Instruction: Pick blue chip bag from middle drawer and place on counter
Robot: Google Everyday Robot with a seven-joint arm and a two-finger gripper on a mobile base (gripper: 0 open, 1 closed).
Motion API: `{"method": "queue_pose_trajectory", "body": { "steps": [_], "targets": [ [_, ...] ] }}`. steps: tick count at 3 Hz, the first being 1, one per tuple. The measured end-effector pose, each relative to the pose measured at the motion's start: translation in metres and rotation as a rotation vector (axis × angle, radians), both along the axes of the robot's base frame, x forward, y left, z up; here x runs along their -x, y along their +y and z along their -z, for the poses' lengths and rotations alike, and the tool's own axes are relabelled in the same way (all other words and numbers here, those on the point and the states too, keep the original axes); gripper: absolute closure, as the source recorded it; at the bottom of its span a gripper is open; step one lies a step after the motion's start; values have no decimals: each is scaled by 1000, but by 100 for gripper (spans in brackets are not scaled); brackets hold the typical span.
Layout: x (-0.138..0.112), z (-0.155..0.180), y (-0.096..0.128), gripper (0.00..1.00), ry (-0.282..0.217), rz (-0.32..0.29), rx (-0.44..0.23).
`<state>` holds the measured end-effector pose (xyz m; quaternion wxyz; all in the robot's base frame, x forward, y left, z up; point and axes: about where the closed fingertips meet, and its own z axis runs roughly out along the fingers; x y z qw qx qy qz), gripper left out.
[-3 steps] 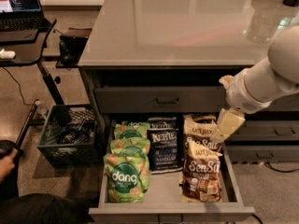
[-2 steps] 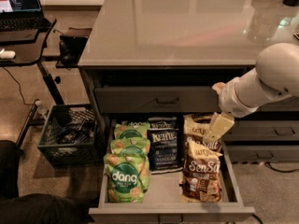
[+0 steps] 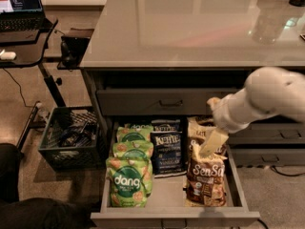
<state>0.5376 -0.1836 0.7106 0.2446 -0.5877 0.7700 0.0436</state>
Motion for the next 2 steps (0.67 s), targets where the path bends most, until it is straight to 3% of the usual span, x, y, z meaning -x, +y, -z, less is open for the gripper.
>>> {"method": "queue_pose_trajectory", "body": {
  "steps": [1, 2],
  "targets": [
    [-5, 64, 19, 0, -1, -55, -24],
    [-13, 108, 33, 0, -20, -113, -44]
  ]
}}
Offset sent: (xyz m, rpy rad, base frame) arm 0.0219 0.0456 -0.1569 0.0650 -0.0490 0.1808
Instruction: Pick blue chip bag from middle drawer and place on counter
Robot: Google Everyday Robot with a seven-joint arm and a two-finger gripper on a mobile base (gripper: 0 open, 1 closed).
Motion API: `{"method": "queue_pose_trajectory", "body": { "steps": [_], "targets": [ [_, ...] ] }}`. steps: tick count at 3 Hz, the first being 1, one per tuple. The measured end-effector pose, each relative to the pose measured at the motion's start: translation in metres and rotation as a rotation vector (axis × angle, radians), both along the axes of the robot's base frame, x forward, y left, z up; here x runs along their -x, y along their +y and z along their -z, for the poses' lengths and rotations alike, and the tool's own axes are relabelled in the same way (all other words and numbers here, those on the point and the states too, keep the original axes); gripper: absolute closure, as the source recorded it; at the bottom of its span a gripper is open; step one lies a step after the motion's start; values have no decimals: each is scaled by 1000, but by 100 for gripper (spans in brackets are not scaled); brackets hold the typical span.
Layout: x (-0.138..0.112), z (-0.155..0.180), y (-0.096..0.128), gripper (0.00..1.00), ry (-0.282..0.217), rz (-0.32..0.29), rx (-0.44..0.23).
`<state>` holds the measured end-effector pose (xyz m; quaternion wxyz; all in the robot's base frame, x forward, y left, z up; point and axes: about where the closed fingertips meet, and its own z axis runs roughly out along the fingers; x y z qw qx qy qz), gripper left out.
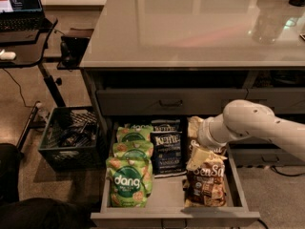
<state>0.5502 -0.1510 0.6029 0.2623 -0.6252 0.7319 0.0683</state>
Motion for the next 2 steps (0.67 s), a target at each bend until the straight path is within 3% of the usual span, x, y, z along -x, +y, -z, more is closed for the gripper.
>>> {"method": "queue_pose_trajectory", "body": {
  "steps": [2],
  "targets": [
    [-22, 43, 12, 0, -26, -99, -65]
  ]
}}
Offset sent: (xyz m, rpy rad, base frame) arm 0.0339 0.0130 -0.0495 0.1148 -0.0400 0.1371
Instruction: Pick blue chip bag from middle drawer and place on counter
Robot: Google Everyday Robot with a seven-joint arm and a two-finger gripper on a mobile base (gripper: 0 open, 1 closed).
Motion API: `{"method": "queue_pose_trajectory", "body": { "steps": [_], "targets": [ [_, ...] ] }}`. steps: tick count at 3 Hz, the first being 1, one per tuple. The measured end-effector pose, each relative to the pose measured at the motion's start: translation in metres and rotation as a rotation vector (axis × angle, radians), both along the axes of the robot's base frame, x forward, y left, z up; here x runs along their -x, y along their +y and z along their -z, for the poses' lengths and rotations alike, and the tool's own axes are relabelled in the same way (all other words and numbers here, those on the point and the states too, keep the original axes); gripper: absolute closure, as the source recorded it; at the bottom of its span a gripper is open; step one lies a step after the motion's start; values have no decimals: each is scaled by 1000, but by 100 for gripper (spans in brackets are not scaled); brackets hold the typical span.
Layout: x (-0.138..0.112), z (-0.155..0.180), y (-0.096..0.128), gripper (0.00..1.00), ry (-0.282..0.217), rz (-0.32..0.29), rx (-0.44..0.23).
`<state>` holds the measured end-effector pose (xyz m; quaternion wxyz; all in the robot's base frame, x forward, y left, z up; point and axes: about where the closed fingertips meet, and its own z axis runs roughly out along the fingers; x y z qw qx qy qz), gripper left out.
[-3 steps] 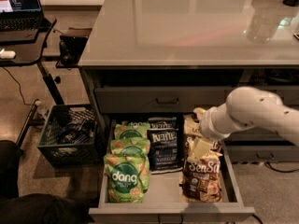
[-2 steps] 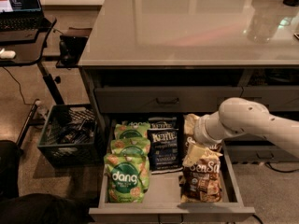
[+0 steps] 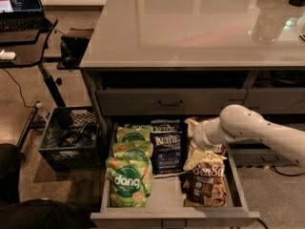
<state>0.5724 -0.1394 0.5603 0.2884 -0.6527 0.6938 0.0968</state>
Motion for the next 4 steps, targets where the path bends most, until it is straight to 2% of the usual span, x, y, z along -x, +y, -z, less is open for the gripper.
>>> {"method": "queue_pose_trajectory", "body": {
  "steps": [1, 2, 4],
  "targets": [
    [0, 0, 0, 0, 0, 0, 0],
    [-7, 13, 11, 0, 5, -5, -19],
    [-31, 52, 47, 0, 42, -45, -57]
  ]
}}
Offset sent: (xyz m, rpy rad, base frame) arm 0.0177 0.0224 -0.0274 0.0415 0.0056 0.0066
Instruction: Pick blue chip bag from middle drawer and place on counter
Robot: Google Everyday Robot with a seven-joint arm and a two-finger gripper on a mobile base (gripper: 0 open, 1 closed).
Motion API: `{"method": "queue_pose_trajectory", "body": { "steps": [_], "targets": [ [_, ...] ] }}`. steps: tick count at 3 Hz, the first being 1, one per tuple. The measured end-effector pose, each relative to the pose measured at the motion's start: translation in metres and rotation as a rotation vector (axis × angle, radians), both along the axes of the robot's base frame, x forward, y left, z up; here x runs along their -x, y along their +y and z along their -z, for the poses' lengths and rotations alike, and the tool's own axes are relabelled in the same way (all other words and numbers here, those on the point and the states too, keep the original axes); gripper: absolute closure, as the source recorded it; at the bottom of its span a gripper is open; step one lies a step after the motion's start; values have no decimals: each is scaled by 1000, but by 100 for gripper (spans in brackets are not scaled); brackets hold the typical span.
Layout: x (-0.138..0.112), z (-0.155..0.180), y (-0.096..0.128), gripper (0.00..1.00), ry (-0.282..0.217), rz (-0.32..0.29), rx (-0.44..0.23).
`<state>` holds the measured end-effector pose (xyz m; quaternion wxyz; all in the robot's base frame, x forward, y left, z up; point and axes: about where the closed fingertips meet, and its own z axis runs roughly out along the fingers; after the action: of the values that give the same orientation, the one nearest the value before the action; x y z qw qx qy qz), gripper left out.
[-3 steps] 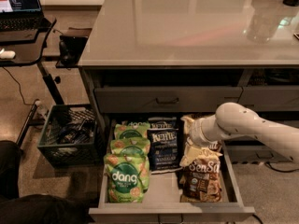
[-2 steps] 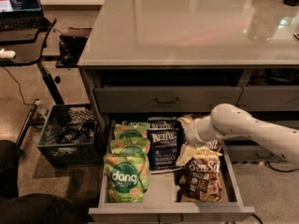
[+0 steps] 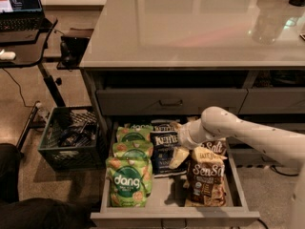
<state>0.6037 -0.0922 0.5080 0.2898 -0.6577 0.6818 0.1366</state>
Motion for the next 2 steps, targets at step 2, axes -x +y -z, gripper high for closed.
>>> {"method": "queue_pose_trajectory", "body": {
  "steps": [2],
  "targets": [
    [-23, 32, 22, 0, 10, -47, 21]
  ]
}}
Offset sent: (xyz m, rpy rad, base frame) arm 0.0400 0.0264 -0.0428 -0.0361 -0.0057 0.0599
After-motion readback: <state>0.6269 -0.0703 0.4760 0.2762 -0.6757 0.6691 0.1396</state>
